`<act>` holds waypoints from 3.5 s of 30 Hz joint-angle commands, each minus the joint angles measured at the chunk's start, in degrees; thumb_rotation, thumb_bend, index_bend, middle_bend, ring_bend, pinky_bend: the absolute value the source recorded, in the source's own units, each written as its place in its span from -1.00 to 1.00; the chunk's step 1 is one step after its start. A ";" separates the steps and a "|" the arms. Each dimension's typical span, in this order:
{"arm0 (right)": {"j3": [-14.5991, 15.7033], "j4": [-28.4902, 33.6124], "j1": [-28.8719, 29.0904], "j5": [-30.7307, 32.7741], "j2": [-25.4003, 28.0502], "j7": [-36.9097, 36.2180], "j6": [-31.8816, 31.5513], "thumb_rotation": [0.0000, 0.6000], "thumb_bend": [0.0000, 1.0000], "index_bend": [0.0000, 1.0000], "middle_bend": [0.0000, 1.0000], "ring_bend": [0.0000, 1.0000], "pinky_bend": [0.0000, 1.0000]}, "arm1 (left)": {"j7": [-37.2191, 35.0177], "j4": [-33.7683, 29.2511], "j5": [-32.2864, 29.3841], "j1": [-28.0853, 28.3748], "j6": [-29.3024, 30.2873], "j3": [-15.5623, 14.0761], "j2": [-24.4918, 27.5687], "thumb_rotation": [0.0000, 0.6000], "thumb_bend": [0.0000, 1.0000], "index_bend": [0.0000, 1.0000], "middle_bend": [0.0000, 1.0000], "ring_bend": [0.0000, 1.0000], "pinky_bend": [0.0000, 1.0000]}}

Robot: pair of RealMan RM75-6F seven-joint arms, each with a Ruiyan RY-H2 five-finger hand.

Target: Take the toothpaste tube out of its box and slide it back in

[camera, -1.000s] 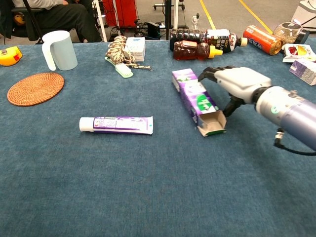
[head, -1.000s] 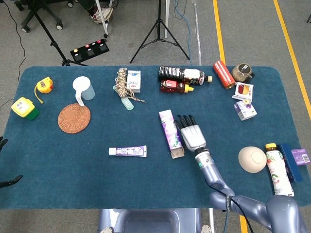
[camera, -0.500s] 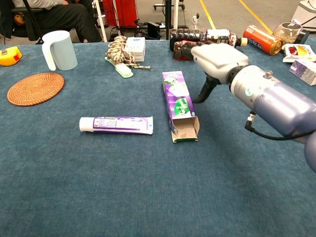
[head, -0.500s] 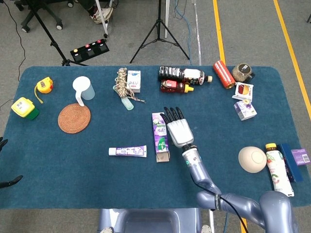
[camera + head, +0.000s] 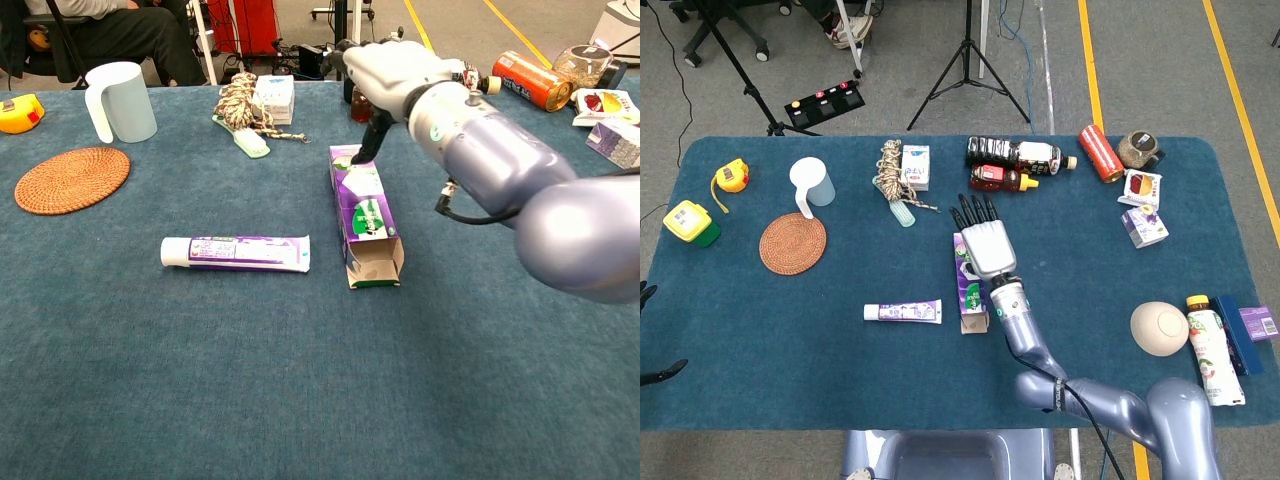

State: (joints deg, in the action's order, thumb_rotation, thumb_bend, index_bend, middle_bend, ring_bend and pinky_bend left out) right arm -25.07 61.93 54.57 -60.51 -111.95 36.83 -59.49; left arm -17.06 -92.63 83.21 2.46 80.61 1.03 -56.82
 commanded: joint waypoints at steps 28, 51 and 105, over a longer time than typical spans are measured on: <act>-1.49 -26.88 9.93 3.39 -10.71 -6.29 7.57 1.00 -1.00 -0.76 -0.93 -0.94 -0.98 | 1.94 -0.34 -3.05 0.76 -1.94 0.86 -0.55 1.00 -0.95 -1.00 -1.00 -1.00 -0.84; 4.20 -16.77 -1.18 3.75 4.62 1.93 7.15 1.00 -1.00 -0.79 -0.93 -0.94 -0.99 | 4.55 -1.10 -0.23 0.04 0.09 -0.37 -1.43 1.00 -0.95 -1.00 -1.00 -1.00 -0.84; 18.28 -1.35 0.82 -21.43 19.09 -26.99 20.27 1.00 -0.47 -0.18 -0.13 -0.15 -0.13 | 6.69 -1.20 -1.39 0.59 -1.01 -0.27 -2.23 1.00 -0.95 -1.00 -1.00 -1.00 -0.84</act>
State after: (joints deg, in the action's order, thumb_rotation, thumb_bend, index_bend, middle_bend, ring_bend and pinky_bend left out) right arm -6.46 60.38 55.75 -82.35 -92.93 10.26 -38.60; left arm -10.38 -93.83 81.82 3.05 79.61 0.76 -59.04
